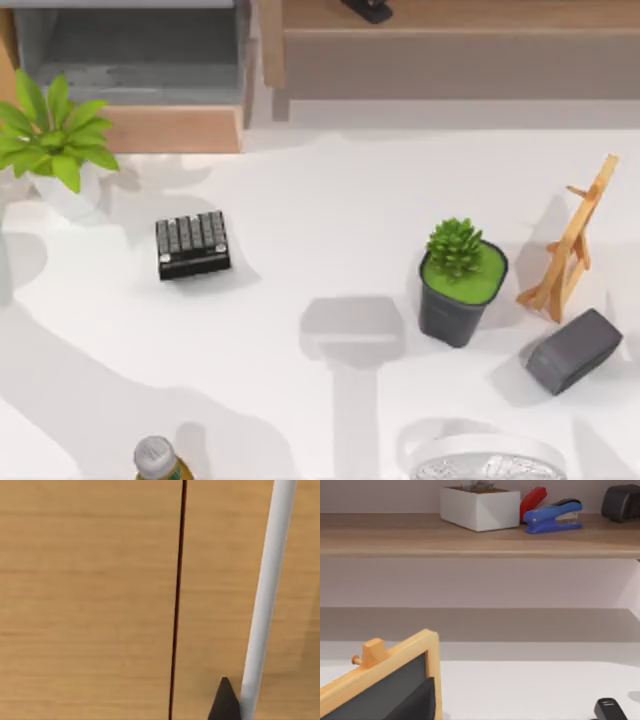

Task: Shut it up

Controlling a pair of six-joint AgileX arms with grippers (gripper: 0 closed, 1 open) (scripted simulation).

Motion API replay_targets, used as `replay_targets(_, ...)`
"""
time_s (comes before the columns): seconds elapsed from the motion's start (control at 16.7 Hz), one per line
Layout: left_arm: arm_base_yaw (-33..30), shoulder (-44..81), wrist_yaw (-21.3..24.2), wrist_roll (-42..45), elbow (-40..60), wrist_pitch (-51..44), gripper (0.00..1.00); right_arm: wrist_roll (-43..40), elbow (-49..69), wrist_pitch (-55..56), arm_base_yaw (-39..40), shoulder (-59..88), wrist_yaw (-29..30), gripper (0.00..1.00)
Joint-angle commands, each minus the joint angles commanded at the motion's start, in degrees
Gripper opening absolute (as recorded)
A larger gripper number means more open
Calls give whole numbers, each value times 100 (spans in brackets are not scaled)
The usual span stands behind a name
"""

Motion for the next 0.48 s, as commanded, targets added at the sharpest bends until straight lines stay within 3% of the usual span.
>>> replay_targets(0.12, 0, 0, 0, 0, 0, 0, 98, 0, 0, 0, 0, 0, 0, 100)
replay_targets(0.48, 0, 0, 0, 0, 0, 0, 100, 0, 0, 0, 0, 0, 0, 100)
